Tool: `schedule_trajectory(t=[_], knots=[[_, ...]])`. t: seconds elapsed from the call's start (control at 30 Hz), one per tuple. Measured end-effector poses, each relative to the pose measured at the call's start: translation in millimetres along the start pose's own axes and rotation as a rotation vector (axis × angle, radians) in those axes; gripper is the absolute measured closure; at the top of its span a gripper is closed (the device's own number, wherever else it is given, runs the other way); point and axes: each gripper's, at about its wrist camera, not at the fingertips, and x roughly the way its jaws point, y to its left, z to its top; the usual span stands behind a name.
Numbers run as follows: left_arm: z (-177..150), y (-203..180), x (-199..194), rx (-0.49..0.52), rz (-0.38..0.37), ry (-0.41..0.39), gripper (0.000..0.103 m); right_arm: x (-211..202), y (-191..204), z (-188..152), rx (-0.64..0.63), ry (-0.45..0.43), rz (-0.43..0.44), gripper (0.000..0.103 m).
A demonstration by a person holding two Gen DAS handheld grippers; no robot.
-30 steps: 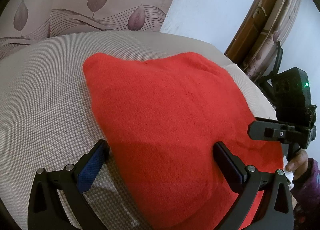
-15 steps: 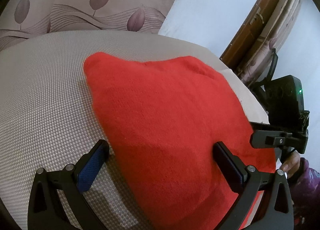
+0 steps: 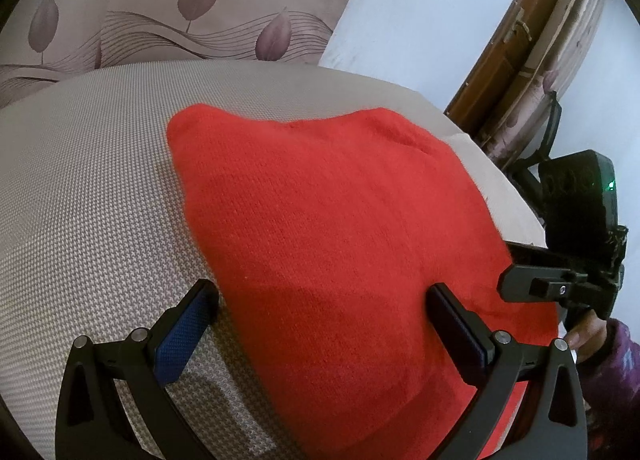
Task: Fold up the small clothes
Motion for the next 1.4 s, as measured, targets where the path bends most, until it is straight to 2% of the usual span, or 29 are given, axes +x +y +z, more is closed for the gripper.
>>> schedule_trajectory(t=[0.27, 0.37, 0.6, 0.8, 1.17, 1.23, 1.33, 1.4], knots=[[1, 10, -3, -0.049, -0.058, -0.026, 0.000, -1, -2, 1, 0.016, 0.004, 0.014, 0.000], [1, 9, -2, -0.037, -0.041, -0.020, 0.000, -2, -5, 2, 0.024, -0.002, 0.026, 0.000], [-1, -6, 4, 0.040, 0.059, 0.013, 0.000, 0, -3, 3, 0.015, 0.003, 0.018, 0.000], [-1, -3, 4, 0.039, 0.056, 0.016, 0.000, 2, -2, 7, 0.013, 0.017, 0.006, 0.000], [2, -9, 9, 0.062, 0.089, 0.043, 0.000, 3, -6, 11, 0.053, 0.061, 0.048, 0.004], [2, -10, 9, 0.063, 0.094, 0.045, 0.000, 4, -5, 10, 0.044, 0.064, 0.046, 0.007], [2, -11, 10, 0.064, 0.096, 0.047, 0.001, 5, -5, 8, 0.046, 0.073, 0.048, 0.022], [1, -11, 10, 0.064, 0.099, 0.045, 0.001, 7, -9, 7, 0.064, 0.083, 0.046, 0.049]])
